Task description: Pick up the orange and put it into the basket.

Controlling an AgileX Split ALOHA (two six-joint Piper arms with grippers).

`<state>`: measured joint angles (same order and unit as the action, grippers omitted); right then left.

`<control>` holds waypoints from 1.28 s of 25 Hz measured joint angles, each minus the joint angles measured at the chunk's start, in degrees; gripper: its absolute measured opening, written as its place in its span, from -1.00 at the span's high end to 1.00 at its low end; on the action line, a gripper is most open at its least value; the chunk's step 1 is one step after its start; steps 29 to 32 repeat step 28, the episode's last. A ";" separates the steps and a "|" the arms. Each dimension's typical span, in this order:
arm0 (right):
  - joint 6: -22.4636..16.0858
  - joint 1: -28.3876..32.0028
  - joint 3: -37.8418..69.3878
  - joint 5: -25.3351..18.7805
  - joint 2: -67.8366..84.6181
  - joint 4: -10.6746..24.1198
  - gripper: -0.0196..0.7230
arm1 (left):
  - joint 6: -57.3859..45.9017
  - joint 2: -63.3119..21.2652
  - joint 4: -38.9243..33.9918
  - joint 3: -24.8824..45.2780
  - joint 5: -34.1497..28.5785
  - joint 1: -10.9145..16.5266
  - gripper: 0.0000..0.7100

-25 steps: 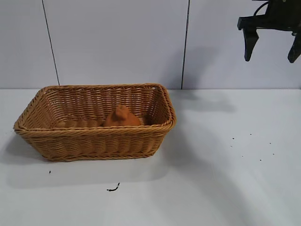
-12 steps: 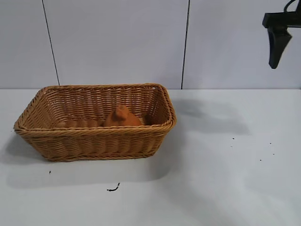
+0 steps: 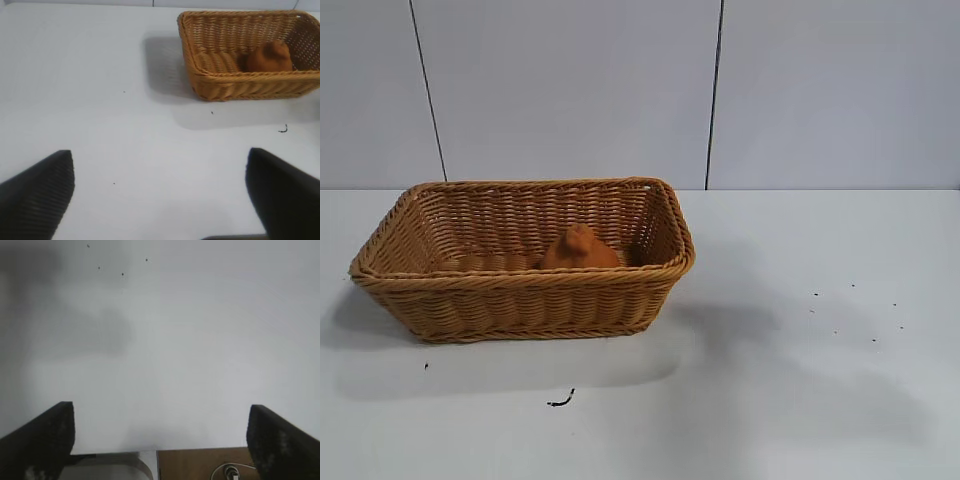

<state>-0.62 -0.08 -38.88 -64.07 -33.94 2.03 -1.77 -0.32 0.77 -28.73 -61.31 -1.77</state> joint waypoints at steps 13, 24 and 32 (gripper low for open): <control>0.99 0.00 10.76 5.46 31.45 -1.66 -0.77 | 0.00 0.00 0.00 0.00 0.00 0.00 -0.88; 0.99 0.00 10.78 5.58 34.16 -1.66 -0.77 | 0.00 0.00 0.00 0.00 0.00 0.00 -0.88; 0.99 0.00 10.78 5.58 34.16 -1.66 -0.77 | 0.00 0.00 0.00 0.00 0.00 0.00 -0.88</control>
